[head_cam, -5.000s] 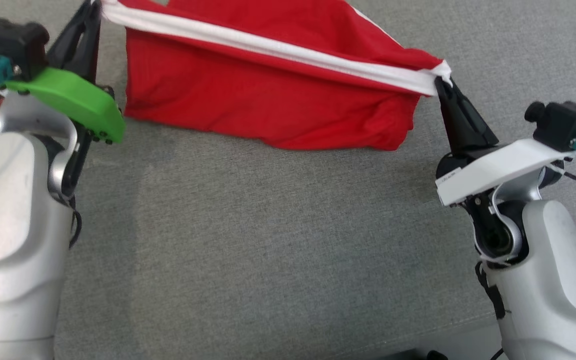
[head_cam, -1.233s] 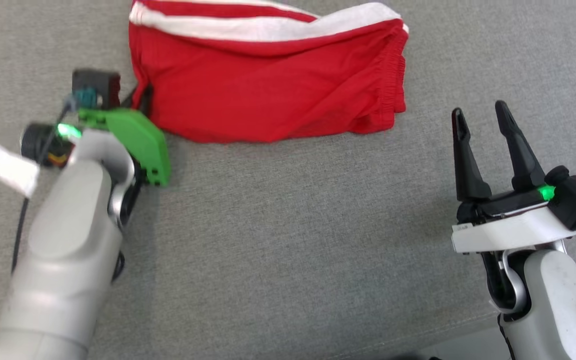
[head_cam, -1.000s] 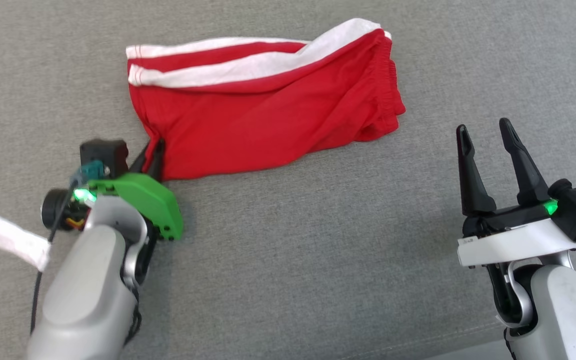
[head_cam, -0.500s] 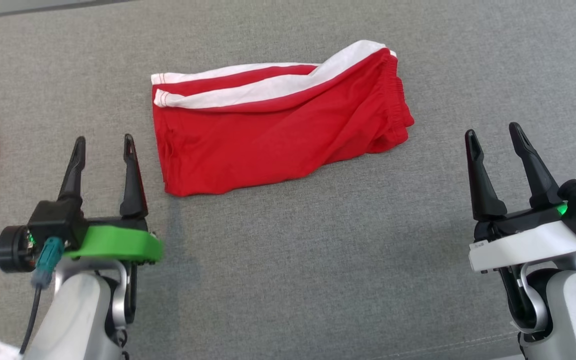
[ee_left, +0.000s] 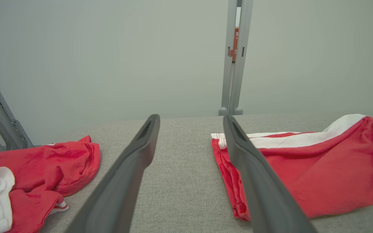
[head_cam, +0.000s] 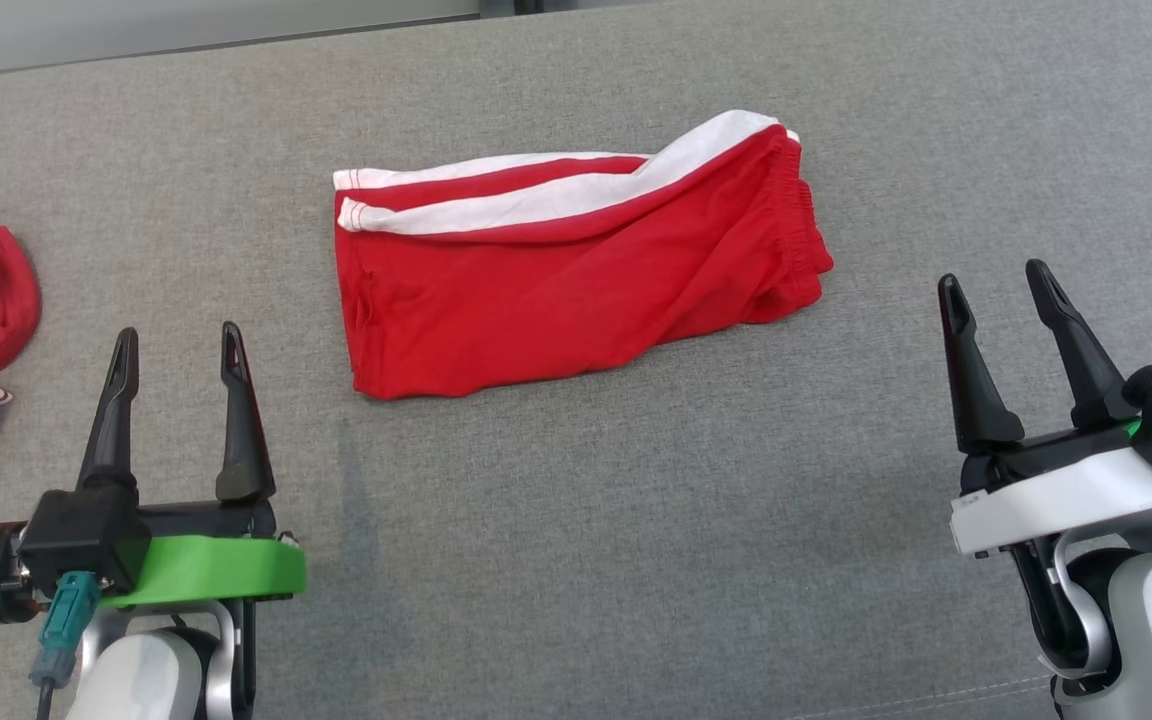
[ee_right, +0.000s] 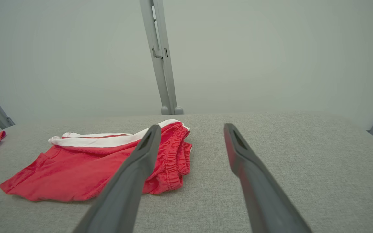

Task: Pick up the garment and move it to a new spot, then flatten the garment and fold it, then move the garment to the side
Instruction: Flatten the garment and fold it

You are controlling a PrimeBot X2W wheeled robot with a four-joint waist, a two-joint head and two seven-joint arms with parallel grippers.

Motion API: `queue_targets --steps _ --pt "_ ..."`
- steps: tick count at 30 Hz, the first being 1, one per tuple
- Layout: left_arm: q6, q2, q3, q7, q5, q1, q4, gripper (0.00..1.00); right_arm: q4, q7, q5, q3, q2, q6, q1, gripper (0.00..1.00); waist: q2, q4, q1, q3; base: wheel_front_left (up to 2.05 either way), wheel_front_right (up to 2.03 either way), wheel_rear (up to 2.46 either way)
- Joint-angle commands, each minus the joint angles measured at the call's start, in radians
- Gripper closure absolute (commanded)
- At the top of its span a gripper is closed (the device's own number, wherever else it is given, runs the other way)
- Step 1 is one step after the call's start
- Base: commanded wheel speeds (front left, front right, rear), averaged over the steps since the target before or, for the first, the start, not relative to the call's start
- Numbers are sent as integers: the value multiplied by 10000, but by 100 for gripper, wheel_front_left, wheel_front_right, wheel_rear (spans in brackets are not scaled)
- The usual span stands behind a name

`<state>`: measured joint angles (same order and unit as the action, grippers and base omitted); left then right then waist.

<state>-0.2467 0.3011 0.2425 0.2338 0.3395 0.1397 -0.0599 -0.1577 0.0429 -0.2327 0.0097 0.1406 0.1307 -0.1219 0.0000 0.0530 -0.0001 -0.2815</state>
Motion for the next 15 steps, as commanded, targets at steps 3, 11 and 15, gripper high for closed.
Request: queue_targets --steps 3,11,15 --pt "-60 100 7 -61 3 -68 -116 0 -6 -97 -27 -90 48 0 123 0 0 -57 1 -121 0 0 0" --pt "93 -3 161 -5 -34 543 -273 0 351 -356 -145 -133 315 0 -385 0 0 -416 1 -938 0 0 0" --pt "270 -158 361 55 -96 1011 -178 0 806 -389 -171 -2 580 0 -840 0 0 -788 1 -1469 0 0 0"
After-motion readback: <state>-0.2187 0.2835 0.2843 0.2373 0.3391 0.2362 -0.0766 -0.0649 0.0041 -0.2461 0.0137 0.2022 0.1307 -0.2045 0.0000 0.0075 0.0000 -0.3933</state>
